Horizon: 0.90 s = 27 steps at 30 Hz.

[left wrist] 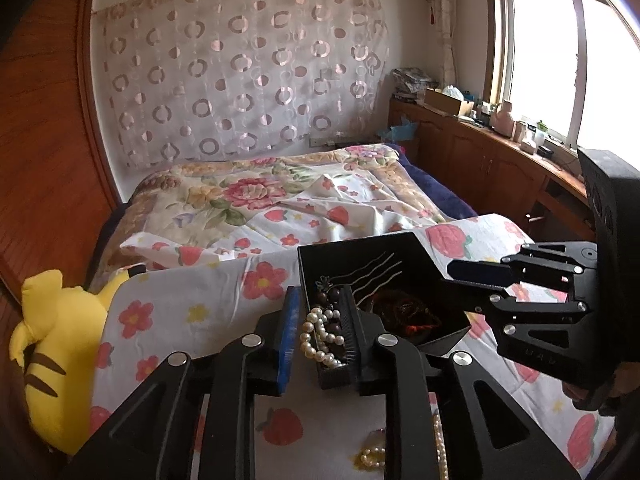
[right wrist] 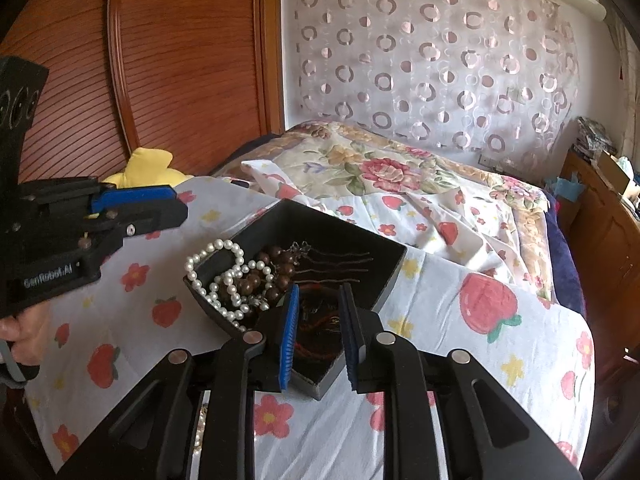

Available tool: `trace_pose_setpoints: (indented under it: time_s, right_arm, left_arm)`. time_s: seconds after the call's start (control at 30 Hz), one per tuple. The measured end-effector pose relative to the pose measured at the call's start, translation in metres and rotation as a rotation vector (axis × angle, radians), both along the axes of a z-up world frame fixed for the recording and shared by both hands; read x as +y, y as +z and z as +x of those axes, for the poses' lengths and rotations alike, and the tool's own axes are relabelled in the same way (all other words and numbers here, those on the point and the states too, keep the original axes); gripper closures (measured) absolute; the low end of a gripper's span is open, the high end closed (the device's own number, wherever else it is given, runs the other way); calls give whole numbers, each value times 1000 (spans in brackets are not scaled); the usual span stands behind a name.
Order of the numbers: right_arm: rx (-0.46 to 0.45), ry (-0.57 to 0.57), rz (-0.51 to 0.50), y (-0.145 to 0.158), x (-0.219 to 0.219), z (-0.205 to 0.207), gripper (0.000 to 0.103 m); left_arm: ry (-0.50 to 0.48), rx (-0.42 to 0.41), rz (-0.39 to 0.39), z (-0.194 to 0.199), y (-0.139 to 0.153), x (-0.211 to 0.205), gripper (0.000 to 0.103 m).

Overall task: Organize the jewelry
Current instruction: 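Lower the necklace and ring into the black box, opening both tools, then withdraw both tools toward the remaining cream pearl necklace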

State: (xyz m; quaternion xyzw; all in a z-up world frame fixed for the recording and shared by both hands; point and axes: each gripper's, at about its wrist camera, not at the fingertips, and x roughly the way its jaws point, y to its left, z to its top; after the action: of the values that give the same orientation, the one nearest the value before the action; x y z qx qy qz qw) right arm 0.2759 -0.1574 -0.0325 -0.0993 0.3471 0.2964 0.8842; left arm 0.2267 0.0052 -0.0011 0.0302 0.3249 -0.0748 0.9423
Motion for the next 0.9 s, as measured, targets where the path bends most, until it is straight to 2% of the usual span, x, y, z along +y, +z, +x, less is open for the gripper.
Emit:
trace_pose_setpoints:
  time_s: [0.13,0.47,0.7,0.9]
  right_arm:
    - [-8,-1,14,3,-3,-2,73]
    - [-17,25,37,3,-19,-28,73]
    - [0,72,10,-9,-21,-60,73]
    - [49,80,-25,-34,-20,-77,73]
  left_arm:
    - [0,-11,7,-7,-3,0,63]
    - [-20,-18,-5,-37,-16,0,36]
    - [-55,44,0,-59,-43,-3,36]
    - [-66,109,5,-64,-68,-2,36]
